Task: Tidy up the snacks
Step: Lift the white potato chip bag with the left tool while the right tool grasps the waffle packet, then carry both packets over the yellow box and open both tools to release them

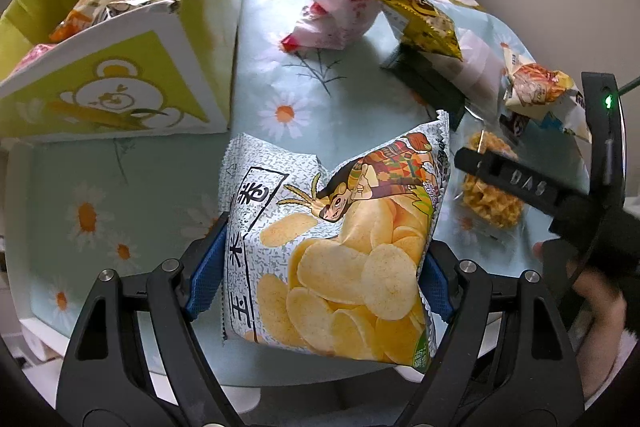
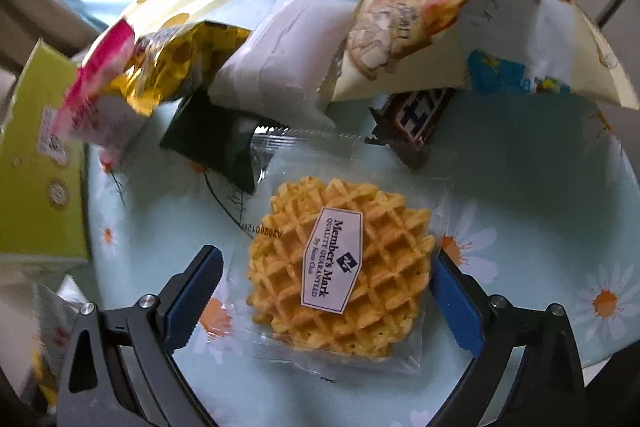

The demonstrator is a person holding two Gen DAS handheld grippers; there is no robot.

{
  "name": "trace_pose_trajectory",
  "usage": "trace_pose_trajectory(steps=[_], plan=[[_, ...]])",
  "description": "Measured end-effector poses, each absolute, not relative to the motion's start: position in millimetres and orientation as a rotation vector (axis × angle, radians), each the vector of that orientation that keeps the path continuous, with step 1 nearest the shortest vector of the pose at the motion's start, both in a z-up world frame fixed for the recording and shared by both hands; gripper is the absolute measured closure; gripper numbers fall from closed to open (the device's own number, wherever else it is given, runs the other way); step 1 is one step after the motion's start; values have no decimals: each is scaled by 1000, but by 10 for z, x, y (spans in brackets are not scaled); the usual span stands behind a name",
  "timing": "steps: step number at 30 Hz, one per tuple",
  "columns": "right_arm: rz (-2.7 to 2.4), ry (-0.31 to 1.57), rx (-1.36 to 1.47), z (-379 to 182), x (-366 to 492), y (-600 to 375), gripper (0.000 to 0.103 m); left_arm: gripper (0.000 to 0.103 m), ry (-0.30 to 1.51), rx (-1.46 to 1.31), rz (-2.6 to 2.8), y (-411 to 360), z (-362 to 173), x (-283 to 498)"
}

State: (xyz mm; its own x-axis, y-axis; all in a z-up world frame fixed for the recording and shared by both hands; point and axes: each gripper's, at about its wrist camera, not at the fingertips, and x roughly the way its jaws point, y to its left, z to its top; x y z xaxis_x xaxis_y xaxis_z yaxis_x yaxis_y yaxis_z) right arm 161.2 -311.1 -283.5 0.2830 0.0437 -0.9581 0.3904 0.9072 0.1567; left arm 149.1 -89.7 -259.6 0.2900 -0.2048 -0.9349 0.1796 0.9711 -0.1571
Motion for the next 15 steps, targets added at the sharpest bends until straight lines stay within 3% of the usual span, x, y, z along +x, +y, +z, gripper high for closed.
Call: trace_pose_trajectory(steps=[3, 7, 15], plan=[[-258, 1261, 331, -2848, 1595, -3038, 8, 24, 1248, -19, -256, -888, -2595, 1484], [-265, 1218, 288, -2820, 1528, -2994, 24, 24, 1247, -22, -254, -875, -2592, 1483], [-209, 1192, 238, -2848, 1532, -2965, 29, 24, 1229, -9, -263, -946, -2526, 1461]])
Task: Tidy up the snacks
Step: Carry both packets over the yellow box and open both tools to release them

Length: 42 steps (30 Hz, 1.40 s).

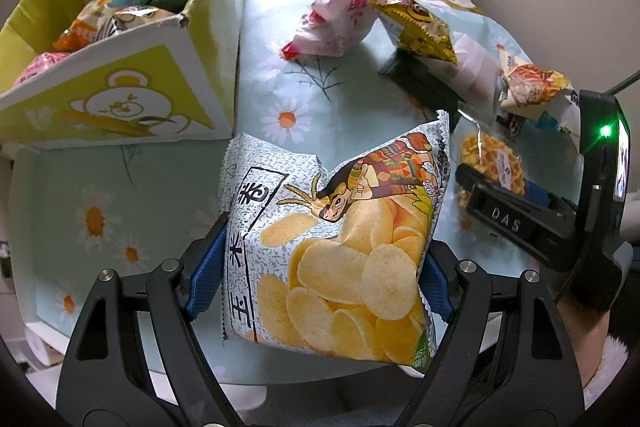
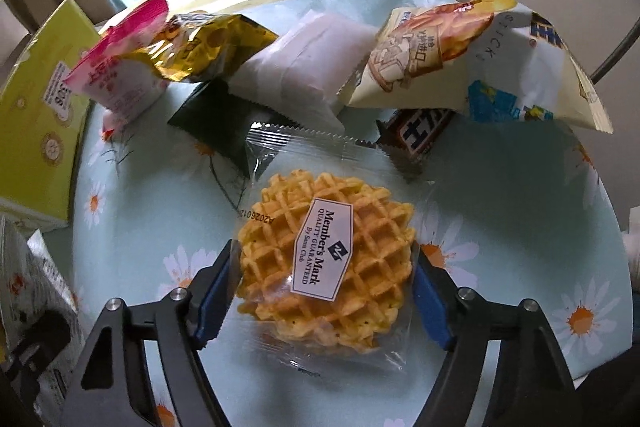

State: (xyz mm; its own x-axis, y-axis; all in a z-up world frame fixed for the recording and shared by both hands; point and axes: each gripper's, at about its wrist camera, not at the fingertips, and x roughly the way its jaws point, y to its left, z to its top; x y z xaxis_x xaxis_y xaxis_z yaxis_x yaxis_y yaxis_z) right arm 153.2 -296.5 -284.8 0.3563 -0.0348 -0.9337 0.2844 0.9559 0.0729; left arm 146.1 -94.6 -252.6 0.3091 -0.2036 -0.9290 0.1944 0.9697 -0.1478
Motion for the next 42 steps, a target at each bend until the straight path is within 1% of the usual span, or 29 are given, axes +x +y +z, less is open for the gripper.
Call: trace_pose_trajectory(steps=[7, 16, 23, 27, 32, 42], plan=[[-124, 1137, 242, -2681, 1444, -3052, 29, 24, 1195, 3, -270, -1045, -2353, 1409], [-17, 1024, 220, -2004, 1372, -3139, 29, 24, 1061, -23, -276, -1213, -1751, 1294], [101, 947, 163, -1479, 1448, -3011, 29, 24, 955, -67, -255, -1138, -1256, 1338], [149, 912, 131, -1262, 1548, -2827, 29, 24, 896, -65, -226, -940, -1025, 1442], [187, 883, 106, -1083, 1709, -2457, 29, 24, 848, -85, -197, -502, -841, 1689], [246, 857, 107, -826, 2272, -1509, 29, 24, 852, -103, -140, 586, -751, 2378]])
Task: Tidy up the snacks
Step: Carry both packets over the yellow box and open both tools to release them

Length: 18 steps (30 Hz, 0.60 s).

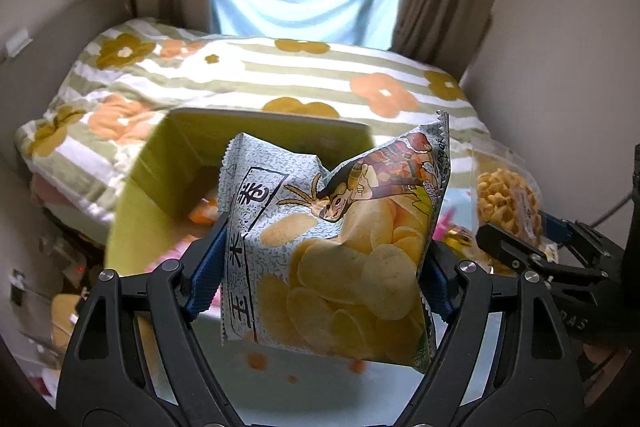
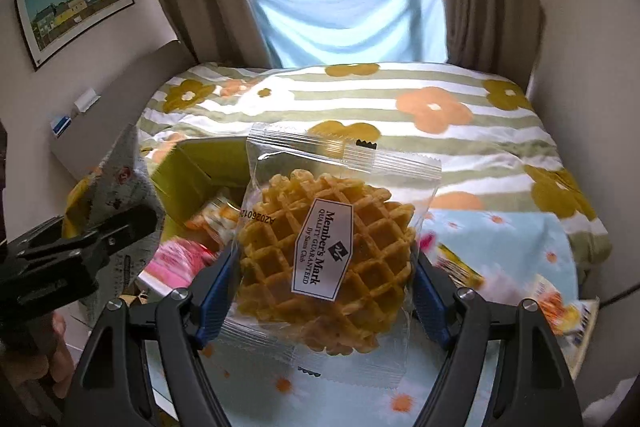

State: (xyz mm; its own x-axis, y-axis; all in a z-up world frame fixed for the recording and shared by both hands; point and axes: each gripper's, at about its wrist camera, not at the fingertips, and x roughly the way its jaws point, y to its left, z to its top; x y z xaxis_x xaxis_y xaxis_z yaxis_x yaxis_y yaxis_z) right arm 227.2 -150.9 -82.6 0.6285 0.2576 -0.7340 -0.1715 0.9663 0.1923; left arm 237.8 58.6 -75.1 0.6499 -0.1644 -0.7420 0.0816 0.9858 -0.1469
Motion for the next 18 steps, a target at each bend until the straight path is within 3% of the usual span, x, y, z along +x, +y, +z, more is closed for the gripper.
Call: trace_pose_trajectory(steps=[10, 16, 18], plan=[[242, 899, 130, -979, 2769, -772, 29, 24, 934, -80, -146, 1307, -988, 3127], [232, 963, 125, -1199, 2952, -573, 29, 23, 973, -62, -172, 1366, -1173, 3534], [232, 987, 117, -1272, 3019, -542, 29, 19, 996, -63, -185, 1337, -1253, 3658]])
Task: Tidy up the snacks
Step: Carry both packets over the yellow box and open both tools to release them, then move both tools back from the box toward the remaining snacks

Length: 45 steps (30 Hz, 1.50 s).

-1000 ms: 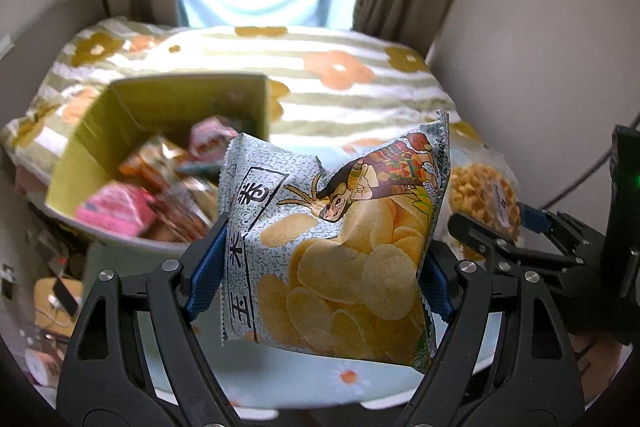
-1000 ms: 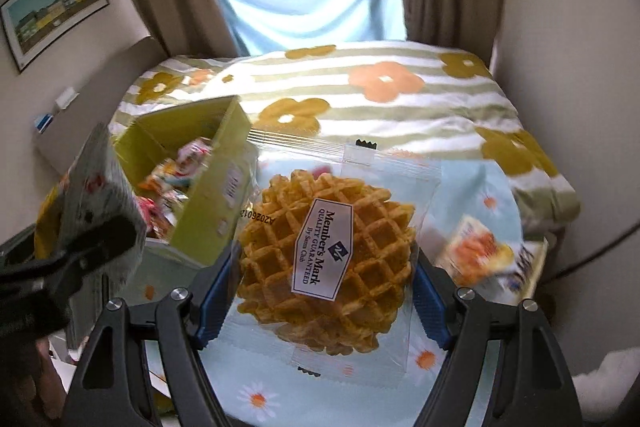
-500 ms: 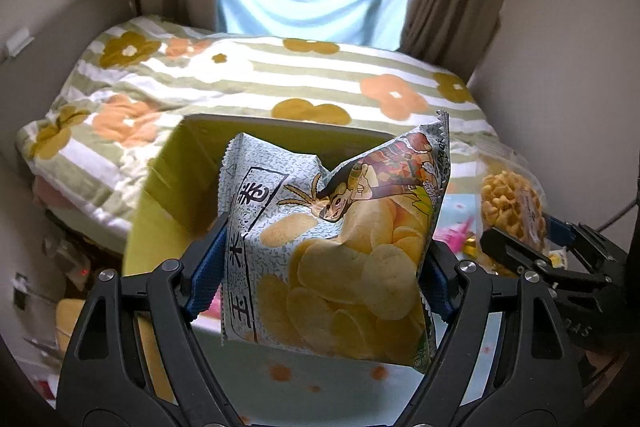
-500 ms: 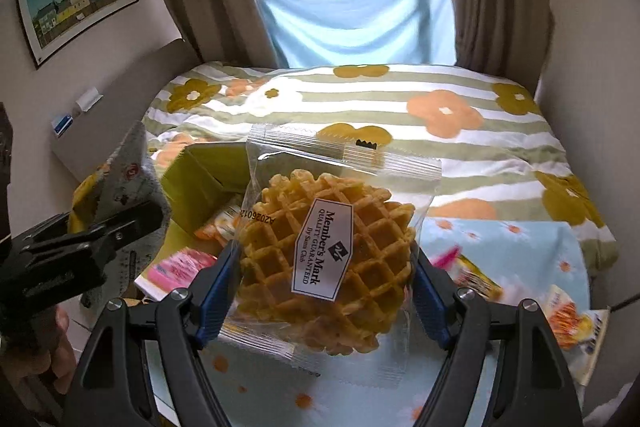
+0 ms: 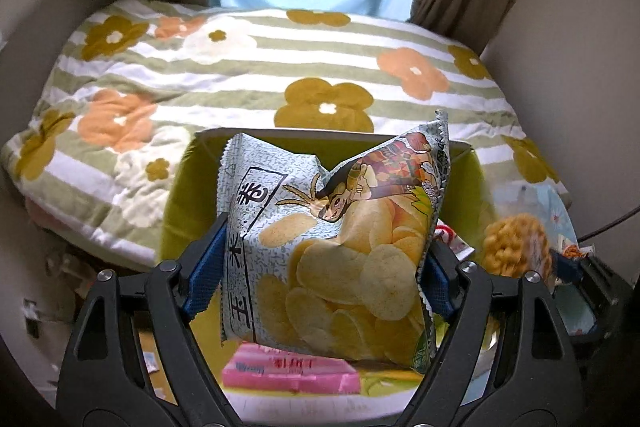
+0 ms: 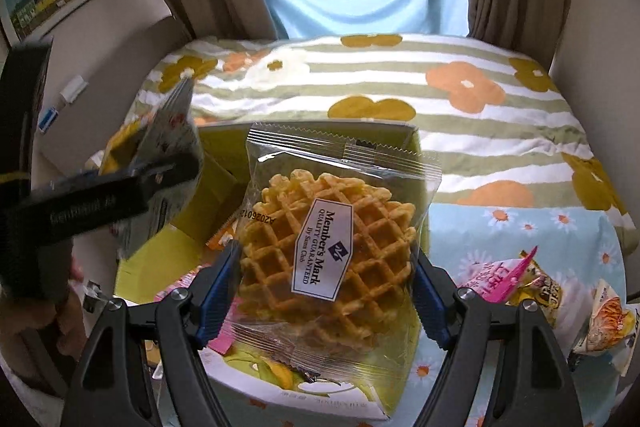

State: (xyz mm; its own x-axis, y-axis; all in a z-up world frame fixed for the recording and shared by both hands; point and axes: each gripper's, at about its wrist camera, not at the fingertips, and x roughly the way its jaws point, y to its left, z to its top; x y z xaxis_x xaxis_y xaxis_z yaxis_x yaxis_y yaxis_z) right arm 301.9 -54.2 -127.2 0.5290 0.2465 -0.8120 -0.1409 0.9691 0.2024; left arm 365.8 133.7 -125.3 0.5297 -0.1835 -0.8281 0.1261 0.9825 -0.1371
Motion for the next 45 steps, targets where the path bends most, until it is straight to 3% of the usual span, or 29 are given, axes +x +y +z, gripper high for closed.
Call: trace_pose_trajectory(steps=[1, 3, 21, 23, 25, 45], plan=[[234, 1001, 115, -1315, 3048, -537, 29, 17, 1000, -65, -186, 1335, -1280, 3691], [236, 1022, 114, -1381, 3089, -541, 29, 1, 1008, -57, -168, 1331, -1326, 3740], [382, 1090, 90, -1577, 3159, -392, 27, 0, 1058, -78, -15, 1698, -1533, 3425], [387, 1076, 84, -1571, 3117, -380, 19, 0, 1047, -77, -15, 1681, -1494, 3370], [394, 1051, 81, -1554, 3066, -390, 1, 0, 1042, -81, -17, 1691, -1479, 3310], [261, 965, 106, -1276, 2602, -621, 1, 1, 1003, -72, -155, 1495, -1322, 2998]])
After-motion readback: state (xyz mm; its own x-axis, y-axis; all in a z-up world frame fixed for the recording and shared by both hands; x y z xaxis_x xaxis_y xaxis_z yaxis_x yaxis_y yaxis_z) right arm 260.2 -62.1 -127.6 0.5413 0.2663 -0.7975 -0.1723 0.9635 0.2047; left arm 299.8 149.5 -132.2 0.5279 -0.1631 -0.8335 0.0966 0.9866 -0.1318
